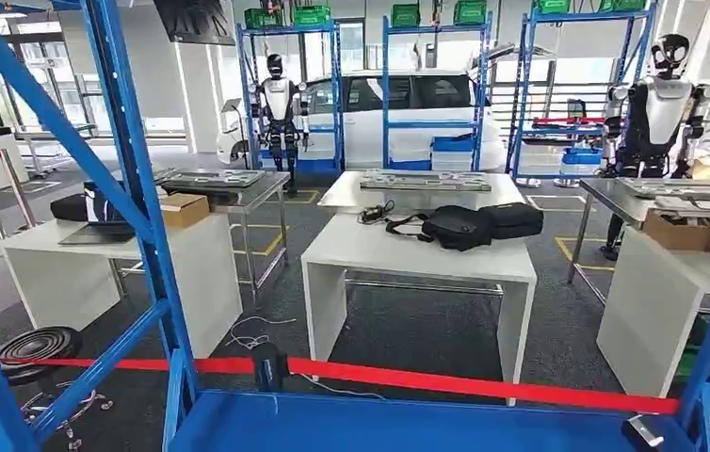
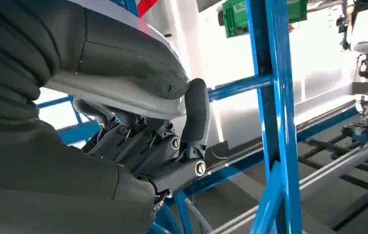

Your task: Take the parts from the cabinet and place them on the table.

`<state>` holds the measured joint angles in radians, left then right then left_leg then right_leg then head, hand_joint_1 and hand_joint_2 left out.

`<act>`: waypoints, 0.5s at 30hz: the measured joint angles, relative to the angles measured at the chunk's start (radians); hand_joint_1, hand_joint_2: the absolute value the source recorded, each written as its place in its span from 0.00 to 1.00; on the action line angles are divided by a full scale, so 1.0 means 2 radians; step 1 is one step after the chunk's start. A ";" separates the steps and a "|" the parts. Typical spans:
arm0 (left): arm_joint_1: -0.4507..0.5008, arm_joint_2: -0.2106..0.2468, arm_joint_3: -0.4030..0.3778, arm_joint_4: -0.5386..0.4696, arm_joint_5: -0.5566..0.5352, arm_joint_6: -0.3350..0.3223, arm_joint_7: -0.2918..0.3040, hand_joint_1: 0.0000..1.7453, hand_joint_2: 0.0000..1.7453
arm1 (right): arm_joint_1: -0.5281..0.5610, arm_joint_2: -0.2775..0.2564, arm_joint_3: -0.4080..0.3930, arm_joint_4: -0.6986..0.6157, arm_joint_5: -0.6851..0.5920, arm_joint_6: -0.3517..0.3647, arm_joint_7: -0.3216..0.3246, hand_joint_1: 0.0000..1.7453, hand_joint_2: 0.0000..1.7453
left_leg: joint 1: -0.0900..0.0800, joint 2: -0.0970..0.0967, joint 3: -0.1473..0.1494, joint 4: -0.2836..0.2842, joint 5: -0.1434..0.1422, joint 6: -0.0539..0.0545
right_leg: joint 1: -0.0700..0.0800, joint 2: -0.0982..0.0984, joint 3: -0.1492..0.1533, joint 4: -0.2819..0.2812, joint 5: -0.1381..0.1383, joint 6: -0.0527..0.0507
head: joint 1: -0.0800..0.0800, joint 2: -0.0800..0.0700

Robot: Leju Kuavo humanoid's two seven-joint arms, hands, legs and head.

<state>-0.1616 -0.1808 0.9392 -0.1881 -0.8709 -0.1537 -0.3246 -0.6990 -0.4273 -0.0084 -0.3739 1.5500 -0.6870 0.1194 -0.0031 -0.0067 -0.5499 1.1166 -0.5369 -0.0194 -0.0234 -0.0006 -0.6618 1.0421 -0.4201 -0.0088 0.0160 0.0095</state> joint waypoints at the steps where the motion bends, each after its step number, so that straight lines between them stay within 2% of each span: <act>1: -0.001 0.000 0.000 0.000 0.000 0.000 0.000 0.00 1.00 | -0.002 0.000 0.000 -0.002 0.002 0.001 0.002 1.00 1.00 | -0.001 0.000 0.026 -0.040 -0.009 0.002 | 0.000 0.000 -0.002 0.000 0.003 0.002 | 0.000 0.000; 2: -0.002 0.000 0.000 0.000 0.000 0.000 -0.001 0.00 1.00 | -0.005 0.000 0.000 -0.002 0.005 0.003 0.003 1.00 1.00 | -0.005 0.000 0.032 -0.048 -0.005 0.003 | -0.001 0.000 -0.003 -0.001 0.008 0.006 | 0.001 0.000; 3: -0.002 0.000 0.000 0.000 0.000 0.000 -0.001 0.00 1.00 | -0.008 0.001 0.000 -0.003 0.007 0.005 0.002 1.00 1.00 | -0.005 -0.001 0.023 -0.051 0.000 0.005 | -0.002 0.000 -0.003 -0.003 0.013 0.010 | 0.001 0.000; 5: -0.002 0.000 0.000 0.000 0.000 0.000 -0.002 0.00 1.00 | -0.009 0.004 0.000 -0.003 0.010 0.007 0.002 1.00 1.00 | -0.010 -0.002 0.019 -0.055 0.008 0.014 | -0.006 0.000 -0.004 -0.011 0.025 0.020 | 0.001 0.000; 6: -0.002 -0.001 0.000 0.000 0.000 0.001 -0.002 0.00 1.00 | -0.010 0.005 0.001 -0.002 0.010 0.008 0.002 1.00 1.00 | -0.005 -0.001 0.019 -0.064 0.018 0.020 | -0.008 0.000 -0.008 -0.011 0.025 0.022 | 0.001 0.000; 7: -0.002 -0.001 0.000 -0.001 0.000 0.001 -0.002 0.00 1.00 | -0.010 0.006 0.001 -0.002 0.010 0.009 0.002 1.00 1.00 | -0.007 0.000 0.016 -0.066 0.025 0.023 | -0.007 0.000 -0.012 -0.002 0.006 0.021 | 0.001 0.000; 8: -0.002 -0.001 0.000 -0.001 0.000 0.001 -0.002 0.00 1.00 | -0.013 0.006 0.001 -0.002 0.010 0.010 0.002 1.00 1.00 | -0.007 0.000 0.008 -0.066 0.032 0.028 | -0.006 0.000 -0.023 0.028 -0.029 0.021 | 0.002 0.000; 9: -0.002 -0.001 0.000 -0.001 0.000 0.001 -0.002 0.00 1.00 | -0.016 0.007 0.001 -0.002 0.010 0.010 0.003 1.00 1.00 | -0.007 0.000 0.000 -0.065 0.038 0.029 | -0.005 0.000 -0.034 0.068 -0.059 0.021 | 0.003 0.000; 10: -0.002 -0.001 0.000 -0.001 0.000 0.001 -0.002 0.00 1.00 | -0.018 0.007 0.002 -0.002 0.010 0.010 0.003 1.00 1.00 | -0.008 0.000 -0.007 -0.064 0.042 0.030 | -0.004 0.001 -0.042 0.105 -0.078 0.022 | 0.003 0.000; 11: -0.001 -0.002 0.000 0.000 0.000 0.001 -0.002 0.00 1.00 | -0.017 0.007 0.002 -0.002 0.009 0.009 0.003 1.00 1.00 | -0.008 0.000 -0.014 -0.063 0.047 0.030 | -0.003 0.001 -0.046 0.134 -0.085 0.022 | 0.003 0.000; 12: -0.001 -0.002 0.000 0.000 -0.001 0.001 -0.002 0.00 1.00 | -0.017 0.007 0.002 -0.002 0.007 0.008 0.003 1.00 1.00 | -0.008 0.000 -0.022 -0.061 0.052 0.030 | -0.002 0.001 -0.042 0.143 -0.077 0.022 | 0.003 0.000; 13: -0.001 -0.002 0.000 0.000 -0.002 0.001 -0.001 0.00 1.00 | -0.016 0.007 0.002 -0.001 0.005 0.006 0.001 1.00 1.00 | -0.008 0.000 -0.031 -0.058 0.056 0.029 | -0.001 0.001 -0.028 0.131 -0.063 0.021 | 0.003 0.000; 14: -0.001 -0.003 0.000 0.000 -0.003 0.001 -0.001 0.00 1.00 | -0.016 0.007 0.002 -0.001 0.002 0.003 -0.002 1.00 1.00 | -0.008 0.000 -0.040 -0.054 0.060 0.028 | -0.001 0.000 -0.002 0.099 -0.046 0.019 | 0.003 0.000; 15: -0.001 -0.003 0.000 0.000 -0.003 0.001 0.000 0.00 1.00 | -0.016 0.007 0.002 -0.001 -0.002 0.001 -0.005 1.00 1.00 | -0.008 0.000 -0.047 -0.050 0.063 0.027 | 0.000 0.000 0.031 0.056 -0.039 0.017 | 0.004 0.000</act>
<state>-0.1639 -0.1877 0.9400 -0.1881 -0.8770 -0.1522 -0.3246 -0.7316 -0.4128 -0.0046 -0.3761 1.5469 -0.6843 0.1087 -0.0196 -0.0063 -0.6444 1.0167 -0.4103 0.0341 -0.0234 -0.0001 -0.5993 1.1532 -0.4980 0.0255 0.0233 0.0095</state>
